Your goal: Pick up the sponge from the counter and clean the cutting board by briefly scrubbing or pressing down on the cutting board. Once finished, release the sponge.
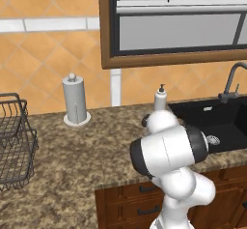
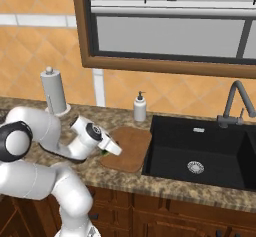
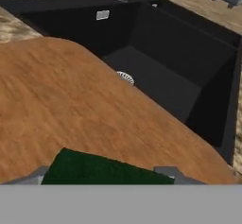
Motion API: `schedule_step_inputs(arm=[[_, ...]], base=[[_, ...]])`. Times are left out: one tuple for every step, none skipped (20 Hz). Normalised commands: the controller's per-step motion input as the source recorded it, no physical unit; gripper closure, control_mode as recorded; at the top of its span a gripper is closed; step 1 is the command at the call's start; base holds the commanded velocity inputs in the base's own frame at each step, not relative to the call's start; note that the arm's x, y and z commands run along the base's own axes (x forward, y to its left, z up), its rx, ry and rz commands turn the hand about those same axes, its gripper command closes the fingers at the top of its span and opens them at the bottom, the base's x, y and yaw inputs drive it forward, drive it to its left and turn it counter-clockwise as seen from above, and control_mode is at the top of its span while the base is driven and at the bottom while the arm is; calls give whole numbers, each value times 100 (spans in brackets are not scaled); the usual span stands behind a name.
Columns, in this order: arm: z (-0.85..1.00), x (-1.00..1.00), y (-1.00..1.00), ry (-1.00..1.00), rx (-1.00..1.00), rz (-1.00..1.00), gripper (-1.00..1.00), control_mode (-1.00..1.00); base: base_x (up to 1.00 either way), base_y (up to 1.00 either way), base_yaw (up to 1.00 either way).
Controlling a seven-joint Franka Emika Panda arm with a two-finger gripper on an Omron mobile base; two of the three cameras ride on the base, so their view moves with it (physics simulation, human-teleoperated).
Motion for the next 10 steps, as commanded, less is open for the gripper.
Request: schedule_step_inputs(arm=[[85,-5,-66,0,24,-22,100,-100],[84,-10,-53,0,27,-20,100,-100],[79,-8,-46,0,30,-17,100,-100],[24,0,-51,4,25,-17,100,-100],[-55,0,-56,6,13,-19,100,-100],[-100,0,-48,0,6,-20,100,-100],[-100,-5,-38,-2,2,-21,100,-100],[-100,-9,-24,-10,0,-22,100,-100],[-100,-9,-21,-7,0,-23,100,-100],[-100,-8,-12,0,-6,-23,100,-100]], base=[[0,0,0],[0,0,0],[0,0,0],[0,0,0],[0,0,0],[0,0,0],[0,0,0],[0,0,0],[0,0,0],[0,0,0]])
